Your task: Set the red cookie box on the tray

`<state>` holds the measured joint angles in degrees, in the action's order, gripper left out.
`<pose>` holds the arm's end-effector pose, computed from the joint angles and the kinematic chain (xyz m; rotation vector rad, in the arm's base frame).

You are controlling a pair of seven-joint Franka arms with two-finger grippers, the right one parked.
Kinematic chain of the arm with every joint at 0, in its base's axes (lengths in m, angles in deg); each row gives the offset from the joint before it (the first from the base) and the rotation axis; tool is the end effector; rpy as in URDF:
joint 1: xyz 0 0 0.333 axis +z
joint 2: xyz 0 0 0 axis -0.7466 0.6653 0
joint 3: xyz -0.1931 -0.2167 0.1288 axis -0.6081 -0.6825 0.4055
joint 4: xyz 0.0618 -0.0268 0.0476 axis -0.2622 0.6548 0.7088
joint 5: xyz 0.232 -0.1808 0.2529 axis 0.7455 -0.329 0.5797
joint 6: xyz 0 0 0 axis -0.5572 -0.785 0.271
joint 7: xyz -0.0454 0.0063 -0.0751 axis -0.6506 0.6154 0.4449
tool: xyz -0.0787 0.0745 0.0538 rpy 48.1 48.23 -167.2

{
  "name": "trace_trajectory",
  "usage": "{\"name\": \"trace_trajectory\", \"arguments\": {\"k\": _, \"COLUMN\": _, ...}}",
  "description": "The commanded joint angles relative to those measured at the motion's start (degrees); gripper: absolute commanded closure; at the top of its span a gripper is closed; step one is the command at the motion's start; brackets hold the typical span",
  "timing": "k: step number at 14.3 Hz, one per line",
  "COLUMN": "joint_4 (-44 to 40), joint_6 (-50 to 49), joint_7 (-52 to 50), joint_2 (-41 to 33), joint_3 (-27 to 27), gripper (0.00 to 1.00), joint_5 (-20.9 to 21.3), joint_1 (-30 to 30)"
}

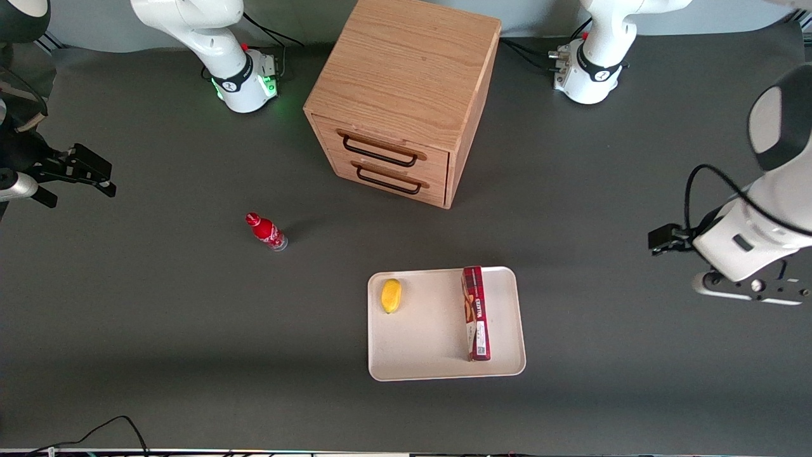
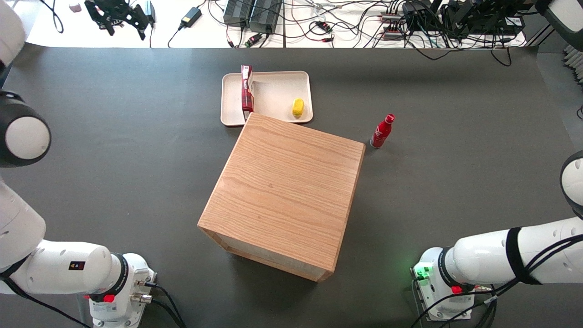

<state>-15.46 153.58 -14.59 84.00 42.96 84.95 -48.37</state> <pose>0.6359 -0.0642 0.5543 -3.0818 0.2453 0.0748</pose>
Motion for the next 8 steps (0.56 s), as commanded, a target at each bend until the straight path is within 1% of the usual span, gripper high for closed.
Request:
{"name": "trace_trajectory", "arguments": {"k": 1, "joint_4": 11.06, "joint_6": 0.45, "joint_7": 5.6, "joint_2": -10.69, "joint_3": -0.12, "gripper": 0.0, "joint_5": -1.83, "joint_1": 2.88}}
{"name": "trace_trajectory", "arguments": {"k": 3, "joint_4": 12.39, "joint_6": -0.33, "joint_7": 7.11, "joint_2": -12.99, "joint_3": 0.06, "gripper": 0.0, "joint_5": -2.09, "joint_1": 3.85}}
{"name": "trace_trajectory", "arguments": {"k": 5, "joint_4": 11.96, "joint_6": -2.88, "joint_7": 7.55, "joint_2": -13.44, "joint_3": -0.03, "gripper": 0.0, "joint_5": -2.0, "joint_1": 3.77}}
{"name": "trace_trajectory", "arguments": {"k": 8, "joint_4": 11.17, "joint_6": -3.15, "joint_7": 8.35, "joint_2": -13.53, "joint_3": -0.29, "gripper": 0.0, "joint_5": -1.91, "joint_1": 3.24}}
